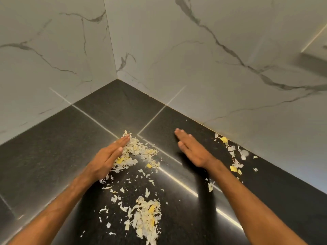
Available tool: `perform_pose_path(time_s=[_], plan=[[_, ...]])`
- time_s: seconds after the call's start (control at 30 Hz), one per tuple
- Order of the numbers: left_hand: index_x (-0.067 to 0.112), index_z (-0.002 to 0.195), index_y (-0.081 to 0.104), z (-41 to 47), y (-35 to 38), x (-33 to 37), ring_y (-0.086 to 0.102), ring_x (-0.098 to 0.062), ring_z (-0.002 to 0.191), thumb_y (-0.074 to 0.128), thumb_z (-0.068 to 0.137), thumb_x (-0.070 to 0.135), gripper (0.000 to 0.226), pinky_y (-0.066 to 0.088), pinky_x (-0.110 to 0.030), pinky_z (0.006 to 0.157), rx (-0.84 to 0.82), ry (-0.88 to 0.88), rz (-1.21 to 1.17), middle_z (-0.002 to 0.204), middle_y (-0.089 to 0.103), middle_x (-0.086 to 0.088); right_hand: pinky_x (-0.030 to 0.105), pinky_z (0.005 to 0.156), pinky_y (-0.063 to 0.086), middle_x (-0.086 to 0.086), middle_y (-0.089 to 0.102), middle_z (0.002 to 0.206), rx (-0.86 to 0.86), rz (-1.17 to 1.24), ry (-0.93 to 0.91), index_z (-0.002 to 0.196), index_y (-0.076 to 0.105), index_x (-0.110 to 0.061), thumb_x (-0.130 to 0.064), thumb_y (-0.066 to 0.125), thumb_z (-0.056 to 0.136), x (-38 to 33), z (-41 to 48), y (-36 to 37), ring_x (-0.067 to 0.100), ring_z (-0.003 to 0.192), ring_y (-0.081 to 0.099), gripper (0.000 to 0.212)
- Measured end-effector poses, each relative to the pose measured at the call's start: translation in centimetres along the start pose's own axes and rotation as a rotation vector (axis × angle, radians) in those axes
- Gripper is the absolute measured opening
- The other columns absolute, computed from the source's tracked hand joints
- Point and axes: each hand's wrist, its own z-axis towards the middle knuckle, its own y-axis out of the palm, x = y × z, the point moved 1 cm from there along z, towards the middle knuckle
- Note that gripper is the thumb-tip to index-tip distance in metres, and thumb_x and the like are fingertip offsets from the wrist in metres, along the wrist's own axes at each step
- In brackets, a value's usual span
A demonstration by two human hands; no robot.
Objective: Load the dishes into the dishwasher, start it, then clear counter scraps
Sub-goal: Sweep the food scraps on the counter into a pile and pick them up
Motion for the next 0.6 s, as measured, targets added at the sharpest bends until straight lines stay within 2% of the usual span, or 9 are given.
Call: perform_pose_path(time_s=[0.07, 0.13, 0.23, 0.3, 0.33, 0.4, 0.43, 0.5, 0.6], plan=[[0.040, 0.149, 0.032, -0.7, 1.3, 1.1, 0.020, 0.008, 0.145, 0.014, 0.090, 0.078, 0.073, 0.013, -0.036, 0.120, -0.027, -0.006, -0.006, 0.157, 0.023, 0.026, 0.035, 0.125, -0.001, -0.015, 0.010, 0.164, -0.088, 0.097, -0.069, 0.157, 0.014, -0.036, -0.059, 0.015, 0.101, -2.3, -1.4, 1.7, 0.002, 0.151, 0.004, 0.060], [0.041, 0.150, 0.030, -1.5, 2.6, 2.0, 0.017, 0.005, 0.147, 0.014, 0.091, 0.076, 0.070, 0.010, -0.039, 0.120, -0.068, 0.000, -0.012, 0.159, 0.020, 0.025, 0.036, 0.123, 0.002, -0.018, 0.017, 0.162, -0.064, 0.177, -0.090, 0.154, 0.021, -0.045, -0.064, 0.013, 0.099, -2.9, -3.2, 2.2, 0.004, 0.151, 0.011, 0.059], [0.041, 0.151, 0.028, -2.9, 3.7, 3.0, 0.016, 0.005, 0.147, 0.013, 0.093, 0.074, 0.068, 0.010, -0.038, 0.120, -0.067, 0.014, -0.032, 0.158, 0.017, 0.029, 0.032, 0.122, 0.006, -0.018, 0.024, 0.160, 0.234, 0.240, 0.014, 0.150, 0.034, -0.041, -0.055, 0.016, 0.101, -0.6, -6.9, -0.7, -0.001, 0.148, 0.015, 0.054], [0.044, 0.151, 0.026, -4.0, 3.3, 3.1, 0.016, 0.007, 0.146, 0.014, 0.093, 0.073, 0.067, 0.010, -0.033, 0.118, -0.039, 0.002, -0.052, 0.158, 0.015, 0.031, 0.040, 0.124, 0.015, -0.015, 0.031, 0.158, 0.446, 0.205, 0.154, 0.147, 0.041, -0.041, -0.057, 0.019, 0.102, 3.6, -9.9, -3.6, 0.004, 0.147, 0.021, 0.052], [0.047, 0.151, 0.025, -4.6, 3.0, 3.2, 0.016, 0.008, 0.145, 0.014, 0.093, 0.074, 0.065, 0.011, -0.032, 0.118, -0.013, -0.006, -0.061, 0.158, 0.015, 0.031, 0.045, 0.123, 0.018, -0.012, 0.032, 0.158, 0.491, 0.168, 0.225, 0.146, 0.039, -0.041, -0.060, 0.018, 0.100, 6.0, -11.4, -5.0, 0.006, 0.147, 0.022, 0.054], [0.056, 0.148, 0.022, -6.1, 2.3, 3.0, 0.017, 0.012, 0.143, 0.016, 0.091, 0.075, 0.060, 0.012, -0.029, 0.117, 0.038, -0.034, -0.074, 0.157, 0.017, 0.033, 0.053, 0.123, 0.016, -0.012, 0.026, 0.159, 0.437, 0.105, 0.324, 0.150, 0.030, -0.040, -0.064, 0.016, 0.099, 9.9, -13.6, -6.4, 0.008, 0.148, 0.017, 0.058], [0.060, 0.145, 0.021, -6.8, 2.1, 2.8, 0.018, 0.014, 0.142, 0.017, 0.091, 0.074, 0.056, 0.012, -0.028, 0.117, 0.061, -0.050, -0.082, 0.155, 0.018, 0.034, 0.052, 0.123, 0.013, -0.013, 0.021, 0.160, 0.383, 0.091, 0.332, 0.152, 0.025, -0.040, -0.063, 0.016, 0.099, 11.0, -14.1, -6.4, 0.005, 0.148, 0.013, 0.059], [0.059, 0.145, 0.023, -7.9, 2.5, 2.7, 0.020, 0.012, 0.142, 0.019, 0.094, 0.067, 0.052, 0.014, -0.027, 0.117, 0.100, -0.069, -0.097, 0.156, 0.022, 0.032, 0.040, 0.125, 0.008, -0.014, 0.015, 0.162, 0.315, 0.092, 0.310, 0.156, 0.017, -0.036, -0.066, 0.014, 0.098, 11.2, -14.2, -5.5, 0.001, 0.148, 0.009, 0.065], [0.041, 0.151, 0.030, -8.3, 4.3, 3.5, 0.022, 0.004, 0.146, 0.021, 0.098, 0.058, 0.056, 0.016, -0.030, 0.119, 0.142, -0.087, -0.125, 0.159, 0.023, 0.024, 0.024, 0.119, 0.001, -0.013, 0.008, 0.160, 0.265, 0.083, 0.262, 0.157, 0.014, -0.026, -0.066, 0.012, 0.098, 8.0, -12.8, -3.5, 0.003, 0.149, 0.005, 0.072]])
